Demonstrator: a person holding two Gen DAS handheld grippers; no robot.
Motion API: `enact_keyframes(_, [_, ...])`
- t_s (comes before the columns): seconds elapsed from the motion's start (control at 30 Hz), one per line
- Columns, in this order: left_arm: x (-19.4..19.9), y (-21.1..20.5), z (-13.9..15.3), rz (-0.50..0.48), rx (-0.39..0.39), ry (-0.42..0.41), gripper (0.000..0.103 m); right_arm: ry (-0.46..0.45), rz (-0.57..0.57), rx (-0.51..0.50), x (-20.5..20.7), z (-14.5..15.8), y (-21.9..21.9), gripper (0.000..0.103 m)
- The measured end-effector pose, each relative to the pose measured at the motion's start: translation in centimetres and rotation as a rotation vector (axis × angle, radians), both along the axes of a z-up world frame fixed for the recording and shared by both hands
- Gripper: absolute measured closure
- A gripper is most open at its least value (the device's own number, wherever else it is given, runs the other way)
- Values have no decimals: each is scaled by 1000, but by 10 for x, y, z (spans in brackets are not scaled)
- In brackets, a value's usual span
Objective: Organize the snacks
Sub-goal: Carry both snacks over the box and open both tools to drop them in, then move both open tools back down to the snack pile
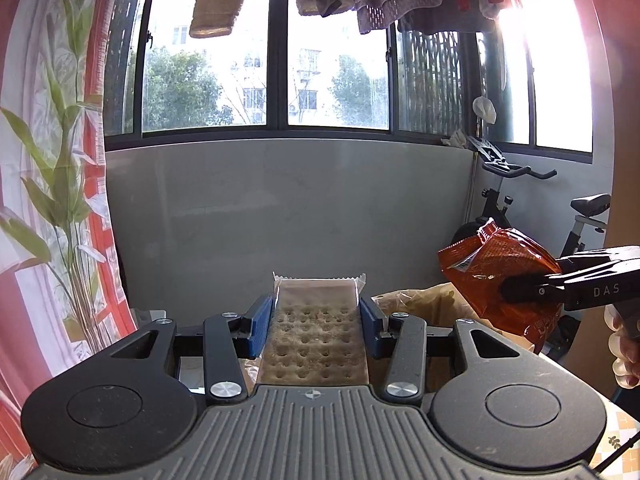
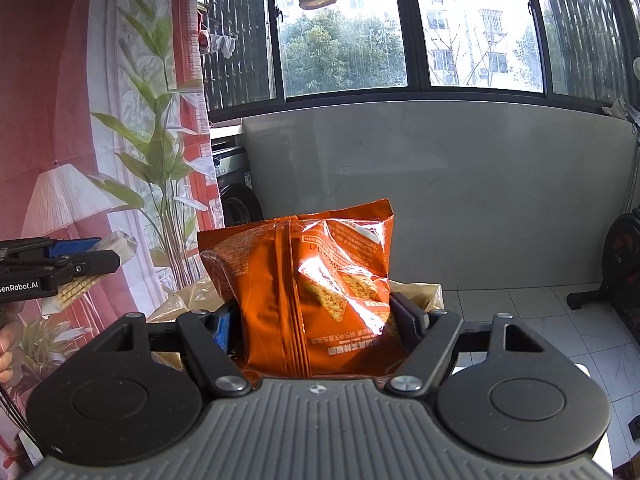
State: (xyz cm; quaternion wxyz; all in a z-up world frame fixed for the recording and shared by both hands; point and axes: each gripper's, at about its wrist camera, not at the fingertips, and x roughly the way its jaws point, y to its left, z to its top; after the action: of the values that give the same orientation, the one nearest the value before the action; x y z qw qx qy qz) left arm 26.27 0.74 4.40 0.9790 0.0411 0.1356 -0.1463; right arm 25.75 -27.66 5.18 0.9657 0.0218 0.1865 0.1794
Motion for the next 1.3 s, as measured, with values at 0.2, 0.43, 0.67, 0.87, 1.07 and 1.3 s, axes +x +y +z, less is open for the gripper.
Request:
enact_keyframes(0.2, [45, -17, -17, -5, -28, 83, 54, 19, -12, -33, 38, -19, 9, 28])
enact_keyframes(0.43, [81, -43, -41, -39, 31, 139, 54, 111, -45, -9, 68, -52, 4, 26])
enact_keyframes(0.67, [81, -38, -53, -40, 45, 159, 37, 154, -25, 43, 66, -57, -6, 18])
enact_keyframes(0.87, [64, -21, -47, -12, 11, 171, 34, 159, -53, 68, 51, -55, -16, 17])
enact_keyframes(1.07, [31, 9, -42, 27, -20, 165, 34, 117, -52, 84, 12, -55, -29, 17])
enact_keyframes(1.3, [-17, 43, -55, 21, -66, 162, 34, 97, -38, 38, -36, -75, -41, 17])
